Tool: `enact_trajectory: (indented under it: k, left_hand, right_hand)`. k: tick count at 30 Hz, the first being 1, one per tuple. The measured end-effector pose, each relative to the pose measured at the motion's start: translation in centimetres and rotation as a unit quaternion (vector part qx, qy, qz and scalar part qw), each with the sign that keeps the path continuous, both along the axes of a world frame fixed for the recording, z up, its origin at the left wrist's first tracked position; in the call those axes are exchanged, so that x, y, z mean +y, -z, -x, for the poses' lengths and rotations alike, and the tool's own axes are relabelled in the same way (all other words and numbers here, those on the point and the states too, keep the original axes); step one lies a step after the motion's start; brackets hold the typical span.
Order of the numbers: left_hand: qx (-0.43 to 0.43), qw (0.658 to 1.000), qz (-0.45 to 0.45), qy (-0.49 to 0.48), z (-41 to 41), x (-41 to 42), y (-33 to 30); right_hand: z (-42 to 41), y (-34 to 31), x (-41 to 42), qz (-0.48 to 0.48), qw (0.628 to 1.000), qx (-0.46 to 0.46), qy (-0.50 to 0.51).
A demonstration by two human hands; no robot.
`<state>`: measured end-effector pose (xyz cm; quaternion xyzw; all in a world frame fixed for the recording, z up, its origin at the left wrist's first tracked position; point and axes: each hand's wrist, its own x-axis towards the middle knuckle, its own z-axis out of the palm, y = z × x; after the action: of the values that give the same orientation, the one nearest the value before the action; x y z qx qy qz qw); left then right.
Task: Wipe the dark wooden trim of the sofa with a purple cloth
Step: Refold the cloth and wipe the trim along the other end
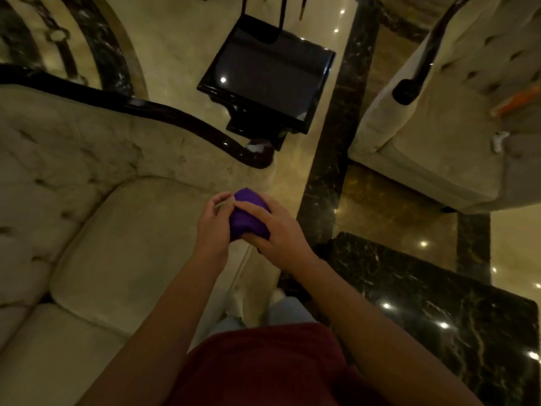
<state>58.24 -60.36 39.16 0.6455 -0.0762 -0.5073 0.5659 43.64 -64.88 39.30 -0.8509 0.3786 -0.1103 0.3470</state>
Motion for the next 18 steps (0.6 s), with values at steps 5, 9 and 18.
enact_trajectory:
  k: [5,9,18]
  left_hand:
    - [0.064,0.995,-0.017,-0.077,-1.0,-4.5,1.0]
    - [0.054,0.993,-0.054,-0.089,-0.3,-9.7,0.9]
    - [0.054,0.993,-0.083,-0.07,-2.6,-16.7,-0.6]
  right_hand:
    - [-1.3,1.5,-6.2,0.028,0.998,0.005,-0.056]
    - [-1.9,2.8,-12.0,0.061,0.993,-0.014,-0.1]
    - [-3.1,2.3,-21.0,-0.056,0.975,-0.092,-0.193]
